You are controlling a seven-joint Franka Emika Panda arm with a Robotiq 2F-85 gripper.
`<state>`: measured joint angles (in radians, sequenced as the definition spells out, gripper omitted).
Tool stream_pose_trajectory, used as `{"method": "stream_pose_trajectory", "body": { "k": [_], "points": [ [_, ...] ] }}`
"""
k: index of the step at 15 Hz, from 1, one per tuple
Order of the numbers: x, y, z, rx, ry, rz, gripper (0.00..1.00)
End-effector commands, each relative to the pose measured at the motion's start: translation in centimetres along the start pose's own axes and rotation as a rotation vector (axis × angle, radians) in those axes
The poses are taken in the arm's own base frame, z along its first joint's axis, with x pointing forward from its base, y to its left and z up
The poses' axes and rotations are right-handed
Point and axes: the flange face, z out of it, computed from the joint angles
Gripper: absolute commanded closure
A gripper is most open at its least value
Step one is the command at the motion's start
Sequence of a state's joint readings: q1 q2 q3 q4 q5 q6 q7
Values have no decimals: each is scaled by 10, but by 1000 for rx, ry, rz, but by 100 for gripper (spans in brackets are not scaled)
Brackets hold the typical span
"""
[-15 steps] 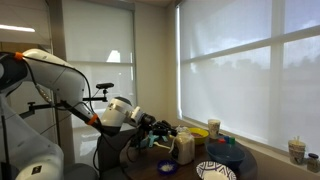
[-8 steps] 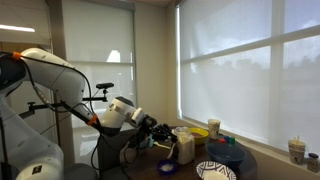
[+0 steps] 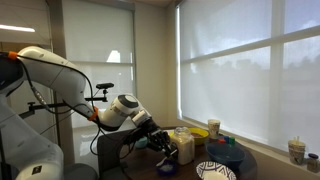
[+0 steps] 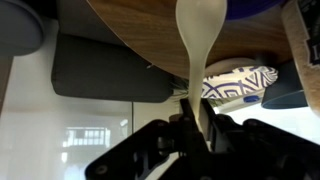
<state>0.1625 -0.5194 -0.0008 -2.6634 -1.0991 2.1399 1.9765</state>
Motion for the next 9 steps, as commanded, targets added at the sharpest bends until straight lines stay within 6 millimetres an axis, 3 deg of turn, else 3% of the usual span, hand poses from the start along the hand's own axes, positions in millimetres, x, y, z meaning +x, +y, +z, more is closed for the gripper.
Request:
{"method": "stream_pose_trajectory", "body": {
  "k": [1,8,9],
  "points": [
    [15,-1,-7,-42,-176,61,97],
    [9,-2,-16,-182,-454,109,97],
    [7,-1,-11,-152,-411,103,87]
  ]
}}
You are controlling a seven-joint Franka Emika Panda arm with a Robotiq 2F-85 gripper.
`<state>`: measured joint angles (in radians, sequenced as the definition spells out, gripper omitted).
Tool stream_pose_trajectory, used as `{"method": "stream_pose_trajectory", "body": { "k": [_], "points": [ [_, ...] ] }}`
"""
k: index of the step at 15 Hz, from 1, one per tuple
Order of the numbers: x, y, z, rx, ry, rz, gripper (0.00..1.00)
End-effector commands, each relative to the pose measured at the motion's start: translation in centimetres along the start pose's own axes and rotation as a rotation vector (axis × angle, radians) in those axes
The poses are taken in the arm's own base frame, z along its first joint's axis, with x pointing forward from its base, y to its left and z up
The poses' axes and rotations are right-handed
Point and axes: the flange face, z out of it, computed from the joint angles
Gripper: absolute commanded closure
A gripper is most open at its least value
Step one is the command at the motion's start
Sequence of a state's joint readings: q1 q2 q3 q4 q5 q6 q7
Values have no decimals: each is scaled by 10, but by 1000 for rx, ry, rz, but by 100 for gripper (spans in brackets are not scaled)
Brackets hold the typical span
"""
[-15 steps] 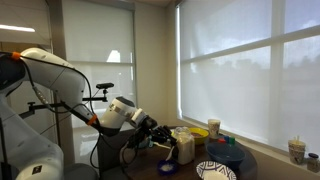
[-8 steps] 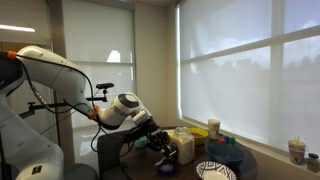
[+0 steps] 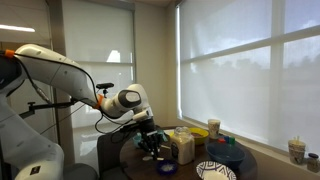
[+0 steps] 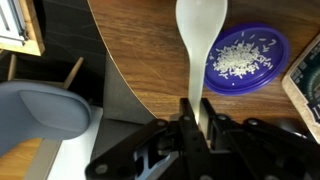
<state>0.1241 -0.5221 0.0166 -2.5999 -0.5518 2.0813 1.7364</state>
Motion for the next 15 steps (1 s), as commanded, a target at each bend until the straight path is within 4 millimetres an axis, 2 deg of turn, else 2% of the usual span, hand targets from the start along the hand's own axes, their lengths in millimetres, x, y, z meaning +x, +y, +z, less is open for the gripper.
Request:
{"method": "stream_pose_trajectory", "body": {
  "k": [1,4,5,7,12,15],
  "points": [
    [-1,0,-1,-13,-14,5,87],
    [-3,1,-2,-19,-22,9,87],
    [-3,1,-2,-19,-23,10,97],
    [-6,1,3,-26,-79,19,97],
    [-30,2,20,-85,-213,95,97],
    [-35,0,25,-71,-256,134,97]
  ]
}}
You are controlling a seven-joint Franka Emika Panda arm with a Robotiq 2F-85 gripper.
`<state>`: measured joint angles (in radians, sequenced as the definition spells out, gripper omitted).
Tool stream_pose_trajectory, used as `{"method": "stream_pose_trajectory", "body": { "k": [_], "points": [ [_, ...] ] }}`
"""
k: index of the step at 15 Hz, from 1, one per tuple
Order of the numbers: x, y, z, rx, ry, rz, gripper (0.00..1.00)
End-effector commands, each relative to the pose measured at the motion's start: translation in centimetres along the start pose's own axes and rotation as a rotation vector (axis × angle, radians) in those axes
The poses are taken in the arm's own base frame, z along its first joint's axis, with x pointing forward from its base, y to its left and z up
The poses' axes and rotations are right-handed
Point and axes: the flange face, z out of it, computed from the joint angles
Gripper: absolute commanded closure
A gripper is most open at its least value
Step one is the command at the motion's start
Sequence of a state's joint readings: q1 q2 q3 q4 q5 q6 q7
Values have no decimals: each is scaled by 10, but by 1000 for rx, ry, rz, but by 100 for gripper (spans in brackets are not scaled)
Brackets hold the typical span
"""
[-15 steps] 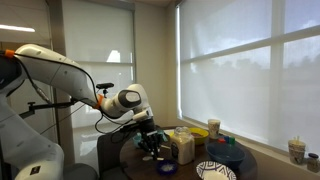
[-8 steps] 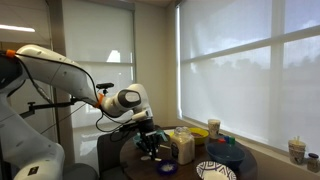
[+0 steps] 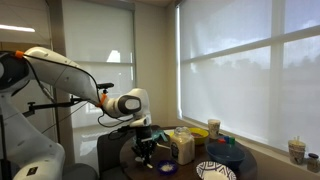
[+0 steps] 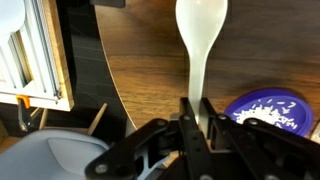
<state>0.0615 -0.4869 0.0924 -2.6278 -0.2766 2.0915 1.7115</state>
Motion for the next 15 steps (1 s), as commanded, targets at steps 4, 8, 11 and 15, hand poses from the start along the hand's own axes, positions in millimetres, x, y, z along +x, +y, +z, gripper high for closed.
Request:
{"method": "stream_pose_trajectory", "body": {
  "k": [4,8,11,15],
  "points": [
    [-12,-6,14,53,-105,85,97],
    [-19,-9,19,95,-136,93,97],
    [-23,-11,19,114,-143,98,84],
    [-26,-12,16,121,-145,103,52]
  ]
}}
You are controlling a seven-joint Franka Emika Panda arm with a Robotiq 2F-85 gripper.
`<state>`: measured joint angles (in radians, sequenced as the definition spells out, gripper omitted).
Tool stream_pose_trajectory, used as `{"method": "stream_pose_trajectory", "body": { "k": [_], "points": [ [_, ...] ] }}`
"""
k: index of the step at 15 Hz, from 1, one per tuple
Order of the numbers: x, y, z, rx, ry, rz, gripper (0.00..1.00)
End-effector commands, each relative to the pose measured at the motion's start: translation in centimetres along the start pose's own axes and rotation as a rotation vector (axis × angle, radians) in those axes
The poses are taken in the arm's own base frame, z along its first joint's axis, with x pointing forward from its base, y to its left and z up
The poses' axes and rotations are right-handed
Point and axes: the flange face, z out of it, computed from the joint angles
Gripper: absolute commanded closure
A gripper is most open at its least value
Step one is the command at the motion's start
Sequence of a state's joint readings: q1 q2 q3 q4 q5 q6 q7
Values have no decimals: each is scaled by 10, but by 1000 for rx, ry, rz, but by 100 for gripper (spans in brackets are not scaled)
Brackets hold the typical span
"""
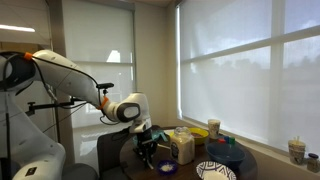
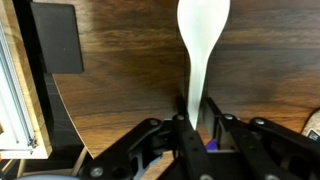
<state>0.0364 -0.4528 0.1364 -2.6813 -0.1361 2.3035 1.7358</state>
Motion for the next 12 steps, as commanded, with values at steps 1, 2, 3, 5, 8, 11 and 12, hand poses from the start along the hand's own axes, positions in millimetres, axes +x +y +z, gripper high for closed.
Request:
{"method": "stream_pose_trajectory", "body": {
  "k": [1,2,3,5,8,11,12],
  "points": [
    [-5,-1,1,10,-13,27,45],
    [-6,-1,-1,12,-14,24,38],
    [-6,-1,-2,13,-12,23,31],
    [-6,-2,-9,19,-12,20,18],
    [-1,-4,-25,27,-51,-8,0],
    [11,-7,-46,34,-88,-57,0],
    [15,-7,-54,15,-105,-94,0]
  ]
}}
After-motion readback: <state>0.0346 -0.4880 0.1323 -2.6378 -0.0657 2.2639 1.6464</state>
